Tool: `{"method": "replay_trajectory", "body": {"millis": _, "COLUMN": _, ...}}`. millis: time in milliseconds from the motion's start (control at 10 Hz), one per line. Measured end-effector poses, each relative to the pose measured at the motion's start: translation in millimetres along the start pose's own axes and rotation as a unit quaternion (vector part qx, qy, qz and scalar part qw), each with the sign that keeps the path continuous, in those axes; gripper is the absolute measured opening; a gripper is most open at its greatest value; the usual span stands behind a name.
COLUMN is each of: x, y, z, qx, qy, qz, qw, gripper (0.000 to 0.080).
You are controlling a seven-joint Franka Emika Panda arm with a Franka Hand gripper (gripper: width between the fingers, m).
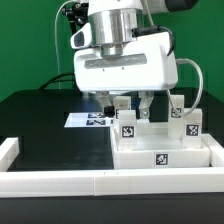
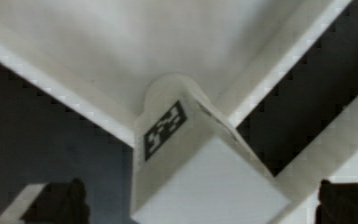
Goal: Assemble square table
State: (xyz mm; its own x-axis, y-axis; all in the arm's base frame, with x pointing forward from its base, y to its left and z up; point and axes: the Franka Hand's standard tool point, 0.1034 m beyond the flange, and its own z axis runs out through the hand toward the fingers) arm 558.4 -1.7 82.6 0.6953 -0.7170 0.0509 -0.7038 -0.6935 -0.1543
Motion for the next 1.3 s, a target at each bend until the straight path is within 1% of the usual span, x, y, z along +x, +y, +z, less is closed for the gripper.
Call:
{"method": "replay_trajectory", "body": {"millis": 200, "x": 0.6, "y": 0.6, "z": 0.0, "qx": -0.002, "qy": 0.001, "qz": -0.08, "qw": 0.997, "gripper": 0.0649}}
{"method": "replay_trajectory", "body": {"millis": 400, "x": -5.8, "y": -5.4, "z": 4.7, "qx": -0.016, "qy": 0.006, "qz": -0.188, "qw": 0.982, "gripper": 0.0649}}
{"method": "replay_trajectory", "body": {"millis": 500, "x": -6.7, "y": -4.6, "z": 8.4, "qx": -0.025, "qy": 0.003, "qz": -0.254, "qw": 0.967, "gripper": 0.0649}}
{"method": "replay_trajectory", "body": {"millis": 600, "x": -7.8, "y": -5.2, "z": 9.4, "qx": -0.029, "qy": 0.002, "qz": -0.272, "qw": 0.962, "gripper": 0.0649}}
{"method": "replay_trajectory", "body": {"millis": 700, "x": -6.8, "y": -5.0, "z": 8.9, "qx": -0.031, "qy": 0.003, "qz": -0.311, "qw": 0.95, "gripper": 0.0649}}
{"method": "replay_trajectory", "body": {"millis": 800, "x": -4.9, "y": -3.8, "z": 8.2, "qx": -0.031, "qy": 0.004, "qz": -0.331, "qw": 0.943, "gripper": 0.0649}}
{"method": "replay_trajectory", "body": {"millis": 900, "x": -4.0, "y": -3.2, "z": 8.1, "qx": -0.031, "qy": 0.004, "qz": -0.325, "qw": 0.945, "gripper": 0.0649}}
{"method": "replay_trajectory", "body": {"millis": 1100, "x": -4.1, "y": -3.0, "z": 8.4, "qx": -0.031, "qy": 0.004, "qz": -0.325, "qw": 0.945, "gripper": 0.0378}}
{"method": "replay_trajectory", "body": {"millis": 1200, "x": -4.0, "y": -2.8, "z": 8.5, "qx": -0.031, "qy": 0.004, "qz": -0.325, "qw": 0.945, "gripper": 0.0378}}
{"method": "replay_trajectory", "body": {"millis": 1300, "x": -4.0, "y": -2.7, "z": 8.6, "qx": -0.031, "qy": 0.004, "qz": -0.325, "qw": 0.945, "gripper": 0.0291}}
